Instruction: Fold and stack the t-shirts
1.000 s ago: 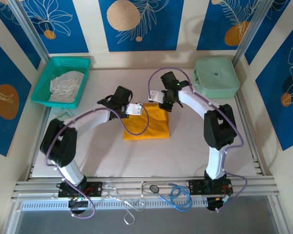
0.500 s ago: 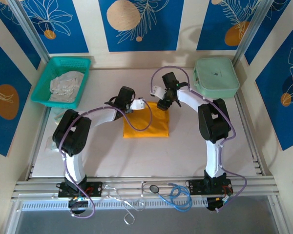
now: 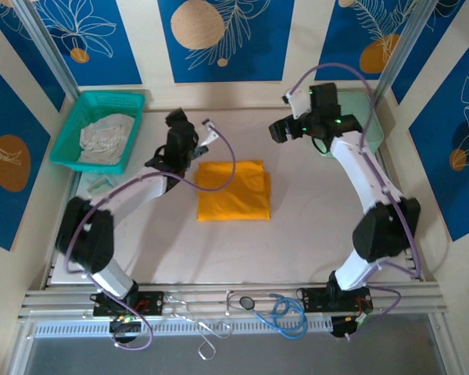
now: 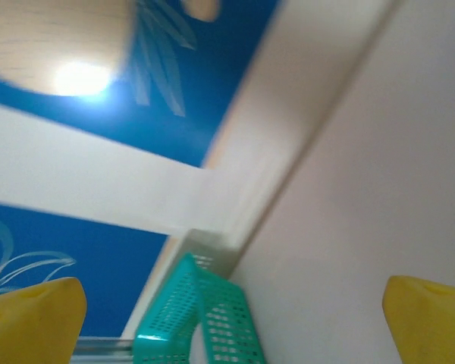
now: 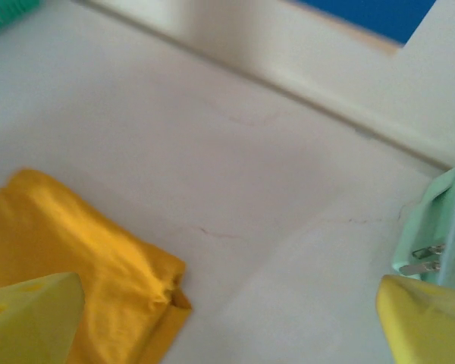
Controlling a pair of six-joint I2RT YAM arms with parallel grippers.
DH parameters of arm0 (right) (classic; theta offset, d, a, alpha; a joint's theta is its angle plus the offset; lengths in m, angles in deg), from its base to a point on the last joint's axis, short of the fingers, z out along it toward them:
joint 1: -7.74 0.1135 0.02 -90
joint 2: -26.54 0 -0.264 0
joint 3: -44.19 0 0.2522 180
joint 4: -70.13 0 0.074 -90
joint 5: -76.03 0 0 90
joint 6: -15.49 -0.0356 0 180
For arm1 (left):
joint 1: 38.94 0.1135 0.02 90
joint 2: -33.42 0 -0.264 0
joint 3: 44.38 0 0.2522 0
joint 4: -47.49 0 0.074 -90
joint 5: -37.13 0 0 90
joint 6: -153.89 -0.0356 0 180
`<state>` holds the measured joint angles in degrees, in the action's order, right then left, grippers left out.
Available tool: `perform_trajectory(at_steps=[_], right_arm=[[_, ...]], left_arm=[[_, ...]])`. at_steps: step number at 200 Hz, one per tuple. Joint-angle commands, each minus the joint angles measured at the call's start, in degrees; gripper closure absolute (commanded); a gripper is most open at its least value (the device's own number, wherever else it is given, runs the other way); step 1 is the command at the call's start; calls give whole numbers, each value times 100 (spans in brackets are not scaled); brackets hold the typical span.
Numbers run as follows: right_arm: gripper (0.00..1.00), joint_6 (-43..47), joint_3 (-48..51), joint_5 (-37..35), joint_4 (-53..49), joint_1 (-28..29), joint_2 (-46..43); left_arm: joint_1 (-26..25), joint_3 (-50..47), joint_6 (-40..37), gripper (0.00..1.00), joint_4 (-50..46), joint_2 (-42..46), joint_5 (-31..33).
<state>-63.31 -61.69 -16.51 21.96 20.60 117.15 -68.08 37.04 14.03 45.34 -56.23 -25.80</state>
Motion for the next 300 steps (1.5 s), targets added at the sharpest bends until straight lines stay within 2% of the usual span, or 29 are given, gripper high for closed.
perform_trajectory(at_steps=[1, 14, 31, 49, 67, 76, 92, 102, 114, 140, 166, 190, 223, 261, 283, 300], right_arm=[[1, -597, 492, 228, -682, 212, -1007], [1, -980, 843, 82, -580, 103, -1656], [1, -1829, 1511, 423, -328, -239, -2463], [0, -2344, 2188, 950, -165, -622, -2977], [13, -2828, 2229, 709, -780, -776, -2835], [18, -2981, 2245, 730, -1087, -772, -2644], [26, -3286, 2392, 858, -1338, -697, -2295], [32, -3443, 2508, 957, -1314, -596, -2058], [36, -3634, 2682, 1023, -1129, -449, -1755], [35, -3994, 2882, 819, -623, 5, -1137], [32, -4202, 2719, 577, -424, 437, -289], [31, -4348, 2404, 245, -434, 807, 551], [31, -4468, 2070, 79, -446, 1031, 1387], [39, -4526, 1945, 105, -369, 1034, 1842], [47, -4522, 1898, 188, -342, 1009, 1972], [53, -4524, 1865, 269, -305, 990, 2060]], left_arm=[[58, -219, 972, 0, -318, 793, 101], [67, -317, 1418, 1, -600, 1222, 80], [67, -398, 2185, 1, -1056, 1793, 12], [67, -231, 3083, 1, -2182, 2239, -213], [58, 166, 3899, 5, -3691, 2372, -826], [58, 282, 4288, 12, -4295, 2364, -1193], [49, 270, 5035, 19, -4967, 2298, -1712], [49, 142, 5496, 20, -5201, 2236, -1937], [49, -91, 5972, 23, -5280, 2116, -2183], [24, -470, 6515, 23, -5019, 1626, -2645], [-54, -506, 6940, 23, -4709, 929, -2328], [-100, -266, 7292, 29, -4627, 230, -1969], [-109, -44, 7534, 30, -4472, -556, -1777], [-109, 139, 7578, 30, -4119, -1294, -2010], [-113, 299, 7574, 32, -4067, -1654, -2030], [-120, 377, 7588, 37, -4025, -1881, -2062]])
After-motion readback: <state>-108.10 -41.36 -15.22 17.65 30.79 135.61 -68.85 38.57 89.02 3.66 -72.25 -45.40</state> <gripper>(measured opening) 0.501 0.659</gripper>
